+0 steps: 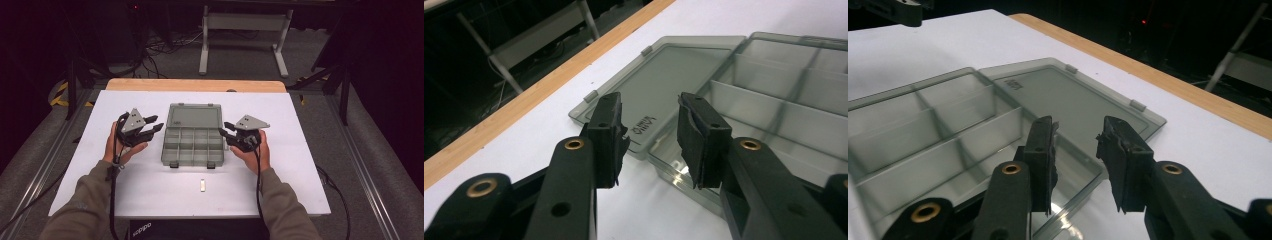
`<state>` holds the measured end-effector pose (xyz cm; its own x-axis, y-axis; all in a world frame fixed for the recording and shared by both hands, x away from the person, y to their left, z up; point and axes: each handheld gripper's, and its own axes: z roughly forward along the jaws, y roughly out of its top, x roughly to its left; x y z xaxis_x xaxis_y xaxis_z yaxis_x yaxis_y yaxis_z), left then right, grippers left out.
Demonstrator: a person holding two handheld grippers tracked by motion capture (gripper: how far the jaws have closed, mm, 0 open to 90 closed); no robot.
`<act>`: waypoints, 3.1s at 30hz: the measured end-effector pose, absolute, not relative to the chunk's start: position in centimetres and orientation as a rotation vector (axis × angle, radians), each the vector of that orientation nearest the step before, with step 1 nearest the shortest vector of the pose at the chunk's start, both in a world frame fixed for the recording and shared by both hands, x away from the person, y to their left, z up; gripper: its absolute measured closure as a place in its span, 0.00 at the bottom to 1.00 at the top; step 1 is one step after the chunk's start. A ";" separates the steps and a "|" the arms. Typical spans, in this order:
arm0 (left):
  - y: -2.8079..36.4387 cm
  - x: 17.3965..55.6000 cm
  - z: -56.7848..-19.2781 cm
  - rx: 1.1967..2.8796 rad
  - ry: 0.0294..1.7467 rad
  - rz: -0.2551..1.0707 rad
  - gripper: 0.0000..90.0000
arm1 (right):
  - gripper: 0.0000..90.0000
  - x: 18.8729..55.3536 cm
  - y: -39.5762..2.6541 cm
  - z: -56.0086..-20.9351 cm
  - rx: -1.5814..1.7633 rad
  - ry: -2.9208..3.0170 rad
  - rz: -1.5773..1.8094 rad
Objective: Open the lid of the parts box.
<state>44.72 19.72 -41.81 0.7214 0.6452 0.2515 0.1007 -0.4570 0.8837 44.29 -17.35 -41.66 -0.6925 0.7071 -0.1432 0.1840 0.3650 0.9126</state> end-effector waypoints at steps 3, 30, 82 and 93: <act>20.0 43.8 -42.3 1.967 0.558 0.710 0.69 | 0.72 43.5 -17.4 -41.9 0.750 2.117 1.311; 20.3 37.0 -43.5 1.980 0.359 0.692 0.53 | 0.51 37.6 -17.5 -42.0 0.508 2.280 1.339; 24.4 32.8 -47.4 2.010 0.469 0.561 0.06 | 0.58 37.1 -12.5 -47.2 0.258 2.758 1.188; 24.4 32.9 -47.5 2.021 0.466 0.551 0.06 | 0.55 37.0 -12.5 -47.2 0.249 2.753 1.179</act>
<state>32.88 24.44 -47.55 0.8256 0.5311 0.1908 0.1003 -0.4708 0.8765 37.05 -12.46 -47.18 -0.9771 0.2044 -0.0596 0.0978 0.6797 0.7269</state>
